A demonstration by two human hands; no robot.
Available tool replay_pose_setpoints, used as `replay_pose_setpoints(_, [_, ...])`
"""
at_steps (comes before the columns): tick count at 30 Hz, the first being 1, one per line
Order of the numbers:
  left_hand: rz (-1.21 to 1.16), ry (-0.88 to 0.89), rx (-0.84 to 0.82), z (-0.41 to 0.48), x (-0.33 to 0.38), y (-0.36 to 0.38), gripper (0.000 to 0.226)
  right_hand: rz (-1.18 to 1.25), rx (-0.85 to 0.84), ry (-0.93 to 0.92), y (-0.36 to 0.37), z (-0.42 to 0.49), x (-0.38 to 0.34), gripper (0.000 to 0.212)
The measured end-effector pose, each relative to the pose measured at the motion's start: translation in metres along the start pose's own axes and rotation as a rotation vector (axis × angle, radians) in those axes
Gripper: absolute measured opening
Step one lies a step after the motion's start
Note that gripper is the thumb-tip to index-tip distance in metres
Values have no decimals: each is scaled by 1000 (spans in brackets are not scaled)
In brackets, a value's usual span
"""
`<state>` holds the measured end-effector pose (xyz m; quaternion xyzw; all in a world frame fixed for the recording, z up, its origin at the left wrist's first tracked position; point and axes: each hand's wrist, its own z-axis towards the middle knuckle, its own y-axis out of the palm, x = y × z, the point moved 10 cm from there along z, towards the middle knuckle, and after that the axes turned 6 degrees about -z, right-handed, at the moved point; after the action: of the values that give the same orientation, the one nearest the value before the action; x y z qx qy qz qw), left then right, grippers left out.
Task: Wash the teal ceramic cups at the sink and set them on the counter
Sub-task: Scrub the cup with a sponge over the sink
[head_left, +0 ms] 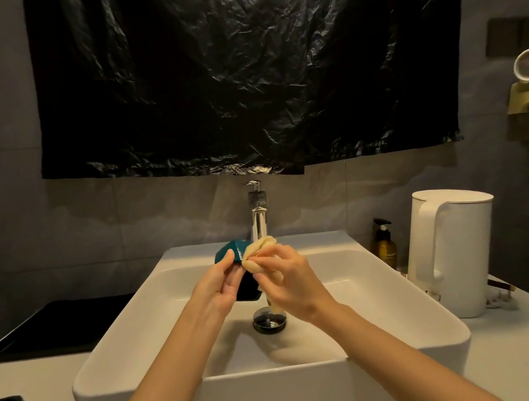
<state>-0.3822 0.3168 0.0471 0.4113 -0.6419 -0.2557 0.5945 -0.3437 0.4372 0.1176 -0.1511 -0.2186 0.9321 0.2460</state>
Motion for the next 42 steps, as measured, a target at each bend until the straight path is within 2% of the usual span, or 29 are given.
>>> replay_pose_setpoints(2, [-5, -11, -9, -1, -1, -1, 20, -25, -8, -54, 5, 1, -3, 20])
replay_pose_setpoints(6, [11, 5, -13, -2, -4, 1, 24, -64, 9, 66, 5, 2, 19, 24])
replay_pose_setpoints(9, [-72, -9, -35, -1, -1, 4, 13, -135, -83, -84, 13, -3, 3, 26])
replay_pose_setpoints(11, [-76, -23, -51, -2, -1, 4, 8, -174, -85, -116, 13, -2, -1, 30])
replay_pose_setpoints(15, [-67, -9, -56, -5, 0, 7, 10, -104, 6, 48, 4, 3, 15, 36])
replay_pose_setpoints(17, [-109, -4, -55, -2, 2, 7, 11, -70, 15, 63, 1, 0, 17, 33])
replay_pose_setpoints(22, [-165, -42, -104, 0, 2, 8, 14, -163, -43, -89, 8, -2, -7, 37])
replay_pose_setpoints(28, [-25, -24, -100, -6, -5, 11, 10, -101, 9, 122, 2, 2, 24, 39])
replay_pose_setpoints(33, [13, -2, -112, -6, 0, 10, 11, -153, -12, -10, -1, -4, 2, 38])
replay_pose_setpoints(37, [174, -1, -138, -6, -7, 15, 12, -156, -110, 103, 11, 1, 19, 46])
replay_pose_setpoints(39, [232, 11, -112, -8, -9, 15, 10, -122, -138, 186, 12, -1, 30, 43])
replay_pose_setpoints(42, [235, 24, -113, -9, -7, 15, 11, -122, -131, 114, 5, -4, 16, 44])
